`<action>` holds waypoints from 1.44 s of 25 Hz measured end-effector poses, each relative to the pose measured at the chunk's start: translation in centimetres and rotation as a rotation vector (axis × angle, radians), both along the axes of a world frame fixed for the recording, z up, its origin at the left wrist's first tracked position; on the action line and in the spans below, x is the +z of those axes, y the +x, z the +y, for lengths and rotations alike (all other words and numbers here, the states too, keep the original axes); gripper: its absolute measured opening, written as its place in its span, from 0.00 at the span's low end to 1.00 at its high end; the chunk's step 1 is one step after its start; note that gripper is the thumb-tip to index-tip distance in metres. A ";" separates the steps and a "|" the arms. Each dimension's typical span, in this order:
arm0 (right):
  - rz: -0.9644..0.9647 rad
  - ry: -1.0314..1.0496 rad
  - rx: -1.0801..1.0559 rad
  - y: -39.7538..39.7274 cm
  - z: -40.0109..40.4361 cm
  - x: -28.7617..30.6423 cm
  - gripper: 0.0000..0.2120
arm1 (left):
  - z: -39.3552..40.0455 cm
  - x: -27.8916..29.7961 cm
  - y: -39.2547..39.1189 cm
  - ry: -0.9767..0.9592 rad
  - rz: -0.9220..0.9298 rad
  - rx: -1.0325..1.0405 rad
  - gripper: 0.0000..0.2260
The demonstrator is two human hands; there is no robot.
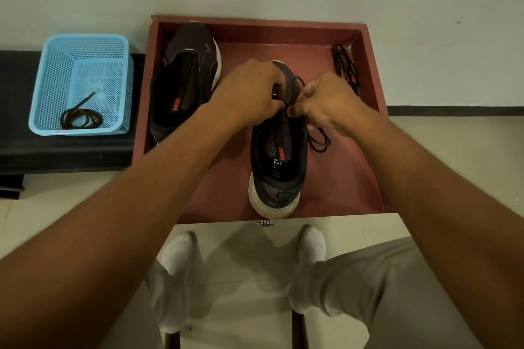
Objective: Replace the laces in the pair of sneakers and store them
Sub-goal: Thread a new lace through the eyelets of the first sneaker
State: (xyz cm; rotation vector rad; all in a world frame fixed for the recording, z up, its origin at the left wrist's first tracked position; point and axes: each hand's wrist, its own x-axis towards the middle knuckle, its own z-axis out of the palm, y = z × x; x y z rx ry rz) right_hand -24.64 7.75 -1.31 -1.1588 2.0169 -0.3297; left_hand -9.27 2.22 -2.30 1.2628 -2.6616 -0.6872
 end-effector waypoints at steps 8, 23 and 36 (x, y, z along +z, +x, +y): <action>0.001 0.006 -0.032 0.2 -0.2 -0.2 0.04 | 1.5 0.0 -1.2 -0.196 -0.127 0.037 0.02; 0.034 0.045 -0.046 0.4 -0.4 0.2 0.06 | -1.5 3.4 3.4 -0.249 0.765 0.616 0.05; 0.008 0.062 -0.051 0.3 -0.8 -0.1 0.09 | -1.4 3.3 3.9 -0.143 0.925 0.770 0.05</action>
